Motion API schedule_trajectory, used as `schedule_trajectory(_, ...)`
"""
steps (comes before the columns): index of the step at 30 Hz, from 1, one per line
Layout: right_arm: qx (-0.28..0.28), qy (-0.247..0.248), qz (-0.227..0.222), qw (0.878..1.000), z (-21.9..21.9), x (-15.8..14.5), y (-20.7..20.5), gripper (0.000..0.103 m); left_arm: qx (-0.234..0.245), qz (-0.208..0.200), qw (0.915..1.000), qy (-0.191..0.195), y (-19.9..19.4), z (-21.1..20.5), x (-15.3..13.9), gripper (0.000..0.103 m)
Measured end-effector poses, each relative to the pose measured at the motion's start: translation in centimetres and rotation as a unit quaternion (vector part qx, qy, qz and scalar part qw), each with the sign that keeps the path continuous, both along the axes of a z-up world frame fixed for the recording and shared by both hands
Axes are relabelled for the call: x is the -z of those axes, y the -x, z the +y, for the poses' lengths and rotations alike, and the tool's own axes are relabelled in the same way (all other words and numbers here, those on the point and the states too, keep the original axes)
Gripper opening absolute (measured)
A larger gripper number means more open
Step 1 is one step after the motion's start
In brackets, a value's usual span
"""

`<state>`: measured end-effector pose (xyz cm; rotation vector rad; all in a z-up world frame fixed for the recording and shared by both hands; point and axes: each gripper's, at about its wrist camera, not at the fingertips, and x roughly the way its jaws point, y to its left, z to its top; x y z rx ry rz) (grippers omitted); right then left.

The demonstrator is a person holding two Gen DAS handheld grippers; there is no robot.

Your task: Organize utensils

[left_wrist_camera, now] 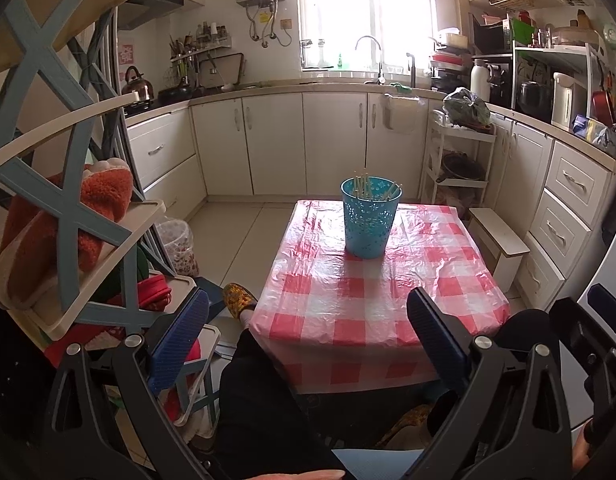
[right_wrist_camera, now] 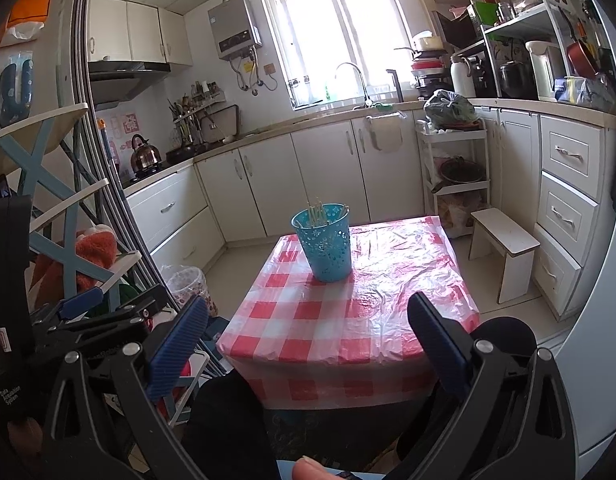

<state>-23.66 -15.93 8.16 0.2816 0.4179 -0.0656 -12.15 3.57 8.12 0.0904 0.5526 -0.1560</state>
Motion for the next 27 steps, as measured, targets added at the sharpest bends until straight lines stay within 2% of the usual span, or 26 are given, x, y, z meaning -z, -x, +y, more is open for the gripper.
schedule_trajectory(11,0.005,0.006,0.004,1.0,0.3,0.0,-0.7,0.096,0.011,0.012,0.9999,-0.002,-0.9,-0.4,0.3,0.095)
schedule_trajectory(19,0.007,0.015,0.017,1.0,0.8,0.7,-2.6,0.096,-0.004,-0.009,0.9997,-0.021,-2.1,-0.9,1.1,0.095)
schedule_trajectory(27,0.011,0.011,0.039,0.999,0.2,2.0,-4.9,0.096,0.001,0.034,0.9994,-0.009,-5.4,-1.1,2.6,0.095)
